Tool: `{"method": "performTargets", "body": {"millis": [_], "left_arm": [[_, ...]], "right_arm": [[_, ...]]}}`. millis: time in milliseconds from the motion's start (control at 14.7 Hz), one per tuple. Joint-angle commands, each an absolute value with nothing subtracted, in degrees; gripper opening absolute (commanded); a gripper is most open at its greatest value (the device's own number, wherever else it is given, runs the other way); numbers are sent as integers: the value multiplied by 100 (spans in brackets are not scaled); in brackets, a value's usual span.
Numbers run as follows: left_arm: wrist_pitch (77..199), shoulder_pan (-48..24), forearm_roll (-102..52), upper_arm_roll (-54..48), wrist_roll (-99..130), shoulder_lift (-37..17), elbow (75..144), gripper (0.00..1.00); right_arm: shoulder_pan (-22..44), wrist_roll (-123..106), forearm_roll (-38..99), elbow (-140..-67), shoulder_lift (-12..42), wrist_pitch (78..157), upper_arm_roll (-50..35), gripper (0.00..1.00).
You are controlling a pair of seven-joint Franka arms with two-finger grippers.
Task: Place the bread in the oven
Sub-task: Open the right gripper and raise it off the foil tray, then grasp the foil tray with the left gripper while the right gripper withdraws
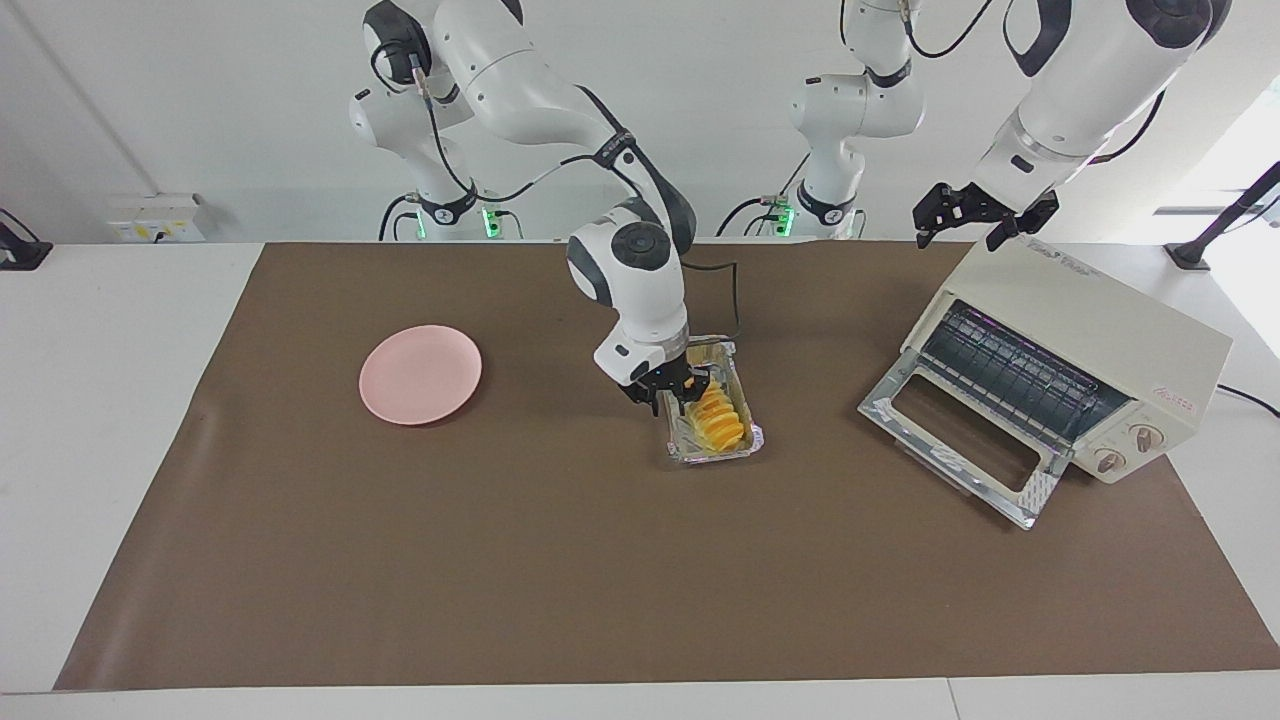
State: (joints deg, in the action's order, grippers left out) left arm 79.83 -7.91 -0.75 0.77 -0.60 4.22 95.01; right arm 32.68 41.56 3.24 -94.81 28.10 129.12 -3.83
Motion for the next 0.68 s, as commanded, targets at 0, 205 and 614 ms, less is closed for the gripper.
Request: {"method": "performTargets", "body": {"millis": [0,205,614], "left_arm": [[7919,-896,-9,-26,-123,545,9589,100],[8391,-1141,-44,-79,269,545,9633,100],[9411,-2186,-299,-105,1649,-218,9563,100]], "right_arm": [[3182,4307,334,-9080,2603,12157,-291,100],[2700,4211,334,-9114,1997,11841,-202,100],[1303,1376,290,-9123,1389,10777,-176,100]]}}
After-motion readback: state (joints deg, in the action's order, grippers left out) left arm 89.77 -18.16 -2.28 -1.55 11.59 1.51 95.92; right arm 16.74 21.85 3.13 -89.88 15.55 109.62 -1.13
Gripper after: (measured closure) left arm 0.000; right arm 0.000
